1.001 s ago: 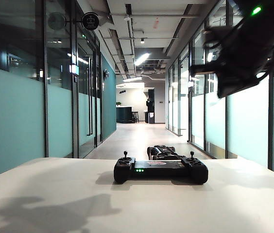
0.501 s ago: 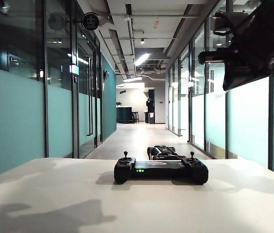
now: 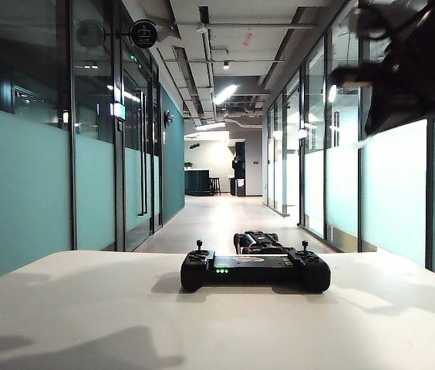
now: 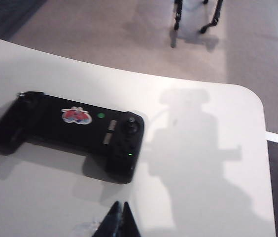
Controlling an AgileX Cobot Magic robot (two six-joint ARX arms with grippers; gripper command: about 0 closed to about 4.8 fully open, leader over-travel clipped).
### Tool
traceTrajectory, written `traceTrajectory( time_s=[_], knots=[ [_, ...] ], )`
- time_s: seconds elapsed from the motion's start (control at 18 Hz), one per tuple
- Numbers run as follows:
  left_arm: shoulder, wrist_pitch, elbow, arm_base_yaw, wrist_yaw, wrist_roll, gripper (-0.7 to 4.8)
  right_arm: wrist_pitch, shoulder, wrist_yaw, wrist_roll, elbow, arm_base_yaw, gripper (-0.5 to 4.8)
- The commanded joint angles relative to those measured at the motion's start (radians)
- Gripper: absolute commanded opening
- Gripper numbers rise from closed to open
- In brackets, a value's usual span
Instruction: Push the left joystick on the remote control sitting on the white table backward to make the robot dog back up in a straight line until it returns close to you.
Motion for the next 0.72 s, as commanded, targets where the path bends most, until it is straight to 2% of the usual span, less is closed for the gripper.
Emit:
traceTrajectory(
  time_s=[0.06, 0.22, 0.5, 0.72],
  knots=[
    [-0.119, 0.054, -0.093, 0.000, -0.003, -0.014, -0.06, 0.018, -0.071, -0.011, -0.003, -0.045, 0.001, -0.06],
    [-0.202, 0.058, -0.174, 0.000, 0.002, -0.057, -0.06, 0.016, -0.135, -0.031, -0.003, -0.080, 0.001, -0.06],
    [-0.229, 0.058, -0.281, 0.000, 0.005, -0.058, -0.06, 0.008, -0.220, -0.079, -0.003, -0.097, 0.001, -0.06],
    [-0.227, -0.064, -0.281, 0.000, 0.005, -0.056, -0.05, -0.028, -0.253, -0.087, -0.025, -0.102, 0.001, -0.06]
  ],
)
